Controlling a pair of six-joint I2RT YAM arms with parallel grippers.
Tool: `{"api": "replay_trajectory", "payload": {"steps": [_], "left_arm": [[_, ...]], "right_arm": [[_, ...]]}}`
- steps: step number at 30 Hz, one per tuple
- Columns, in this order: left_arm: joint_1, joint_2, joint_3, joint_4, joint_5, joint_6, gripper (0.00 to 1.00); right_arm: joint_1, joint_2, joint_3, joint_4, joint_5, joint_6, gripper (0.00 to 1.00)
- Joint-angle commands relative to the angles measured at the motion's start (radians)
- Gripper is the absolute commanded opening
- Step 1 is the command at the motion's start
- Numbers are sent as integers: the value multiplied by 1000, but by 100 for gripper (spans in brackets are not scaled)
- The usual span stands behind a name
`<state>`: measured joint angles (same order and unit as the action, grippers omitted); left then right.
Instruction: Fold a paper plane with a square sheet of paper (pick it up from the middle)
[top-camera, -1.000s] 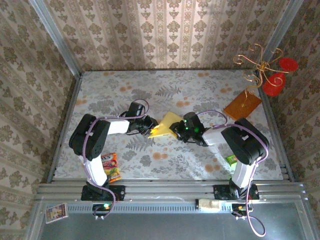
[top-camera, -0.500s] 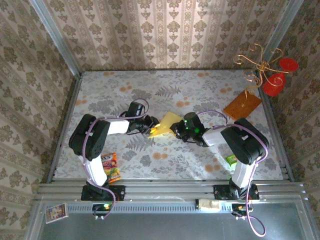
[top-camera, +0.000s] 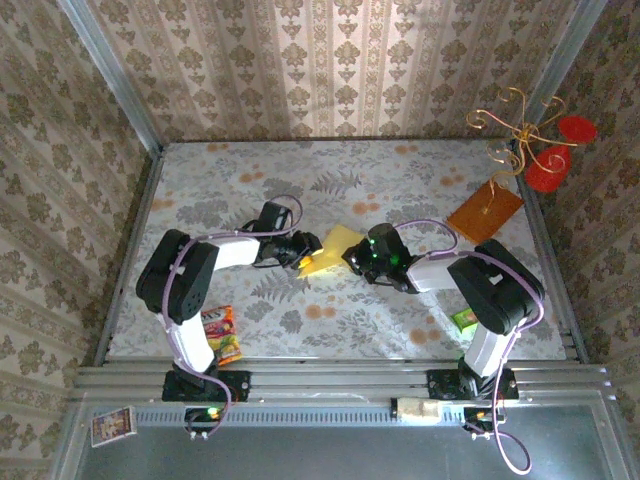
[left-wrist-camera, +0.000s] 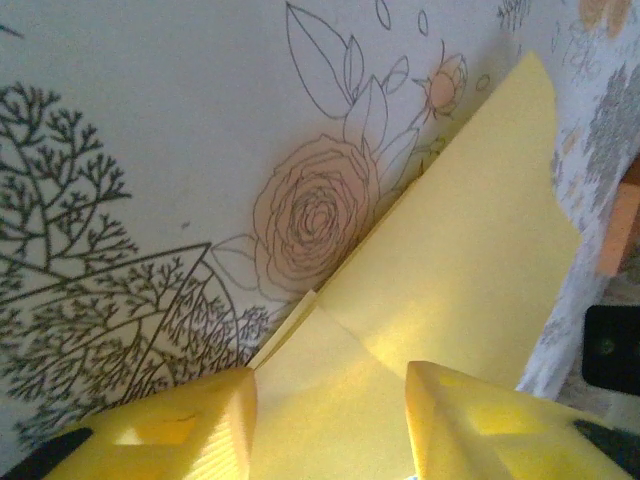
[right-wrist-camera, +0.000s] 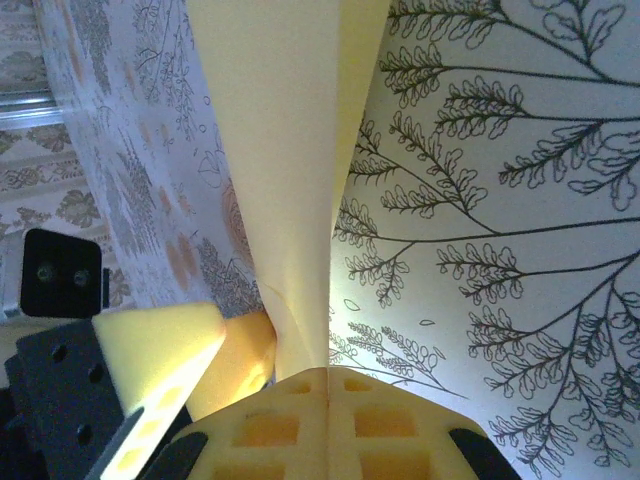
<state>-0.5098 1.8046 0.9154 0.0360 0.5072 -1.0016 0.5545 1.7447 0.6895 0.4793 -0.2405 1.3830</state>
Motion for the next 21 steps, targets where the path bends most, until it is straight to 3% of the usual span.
{"api": "replay_trajectory", "payload": {"steps": [1, 7, 13, 21], "left_arm": [[-3, -72, 23, -117, -53, 141, 50], [-60, -148, 50, -232, -180, 412, 64], [-205, -183, 57, -245, -363, 730, 70], [-315, -158, -11, -16, -452, 932, 70]], "right_arm": [[-12, -52, -4, -66, 38, -27, 2], [-44, -112, -3, -158, 15, -41, 1], [-84, -154, 42, -313, -35, -89, 2], [-128, -190, 79, -405, -83, -130, 3]]}}
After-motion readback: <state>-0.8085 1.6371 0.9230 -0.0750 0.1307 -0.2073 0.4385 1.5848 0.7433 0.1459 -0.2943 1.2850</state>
